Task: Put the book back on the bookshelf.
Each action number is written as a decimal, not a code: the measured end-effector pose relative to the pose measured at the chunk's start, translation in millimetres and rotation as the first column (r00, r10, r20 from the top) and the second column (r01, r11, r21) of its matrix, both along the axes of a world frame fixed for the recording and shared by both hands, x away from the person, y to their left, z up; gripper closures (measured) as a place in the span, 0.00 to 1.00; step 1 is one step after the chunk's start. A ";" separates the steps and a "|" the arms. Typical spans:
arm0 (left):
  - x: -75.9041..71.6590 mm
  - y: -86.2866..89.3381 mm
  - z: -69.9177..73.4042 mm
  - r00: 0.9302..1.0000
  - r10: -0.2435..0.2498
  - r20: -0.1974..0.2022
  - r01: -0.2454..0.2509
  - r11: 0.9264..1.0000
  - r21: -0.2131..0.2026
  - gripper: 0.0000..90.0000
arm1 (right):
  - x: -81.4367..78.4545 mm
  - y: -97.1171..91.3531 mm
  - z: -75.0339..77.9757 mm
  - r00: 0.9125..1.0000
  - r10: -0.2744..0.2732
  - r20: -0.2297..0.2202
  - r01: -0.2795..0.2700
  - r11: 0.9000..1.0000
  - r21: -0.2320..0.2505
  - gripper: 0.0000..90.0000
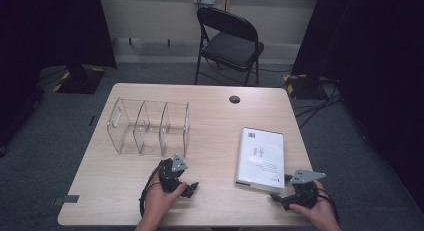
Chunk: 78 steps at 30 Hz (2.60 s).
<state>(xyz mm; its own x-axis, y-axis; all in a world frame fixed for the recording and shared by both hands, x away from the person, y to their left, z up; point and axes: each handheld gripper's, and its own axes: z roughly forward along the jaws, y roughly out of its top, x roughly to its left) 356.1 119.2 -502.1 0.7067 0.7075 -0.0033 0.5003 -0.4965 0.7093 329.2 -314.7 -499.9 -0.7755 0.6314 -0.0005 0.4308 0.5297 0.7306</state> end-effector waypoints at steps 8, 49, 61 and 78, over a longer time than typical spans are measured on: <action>-0.4 -0.8 -0.2 1.000 0.000 -0.002 0.000 1.000 -0.007 0.00 | -0.7 -0.8 0.3 1.000 -0.028 0.007 0.028 1.000 0.006 0.19; 6.5 -132.1 20.9 0.946 -0.325 -0.011 0.325 0.946 0.003 0.21 | -0.5 -0.8 9.1 0.996 -0.084 -0.036 0.086 0.996 0.039 0.56; 8.6 -146.2 22.3 0.935 -0.356 -0.006 0.356 0.934 0.021 0.23 | -1.6 -2.7 13.4 0.996 -0.072 -0.043 0.074 0.996 0.053 0.67; 11.7 -150.6 47.8 0.933 -0.358 0.043 0.357 0.934 0.027 0.18 | 2.7 -1.3 25.4 0.997 -0.075 -0.019 0.077 0.988 0.133 0.79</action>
